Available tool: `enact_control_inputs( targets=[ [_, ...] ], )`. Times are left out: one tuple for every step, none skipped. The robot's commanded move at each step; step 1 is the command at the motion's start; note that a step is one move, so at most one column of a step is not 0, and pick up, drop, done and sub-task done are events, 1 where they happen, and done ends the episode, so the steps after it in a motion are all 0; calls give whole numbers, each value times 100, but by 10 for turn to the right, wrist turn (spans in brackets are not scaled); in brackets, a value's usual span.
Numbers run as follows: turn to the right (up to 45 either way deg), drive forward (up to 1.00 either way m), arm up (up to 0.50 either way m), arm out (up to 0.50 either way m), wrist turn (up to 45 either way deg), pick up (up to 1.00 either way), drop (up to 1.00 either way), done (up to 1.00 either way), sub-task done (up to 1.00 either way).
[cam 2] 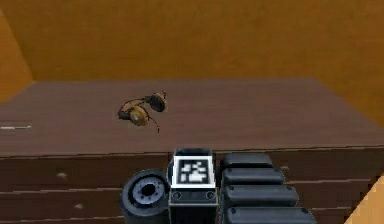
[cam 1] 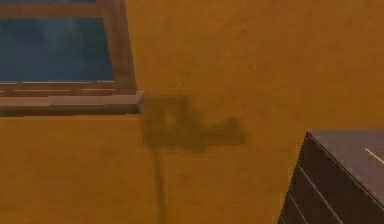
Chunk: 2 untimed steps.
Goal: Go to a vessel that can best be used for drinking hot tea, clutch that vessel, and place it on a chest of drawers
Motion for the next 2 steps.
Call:
enact_control_inputs(
  targets=[
    [-450,0,0,0,0,0,0,0,0],
    [-450,0,0,0,0,0,0,0,0]
  ],
)
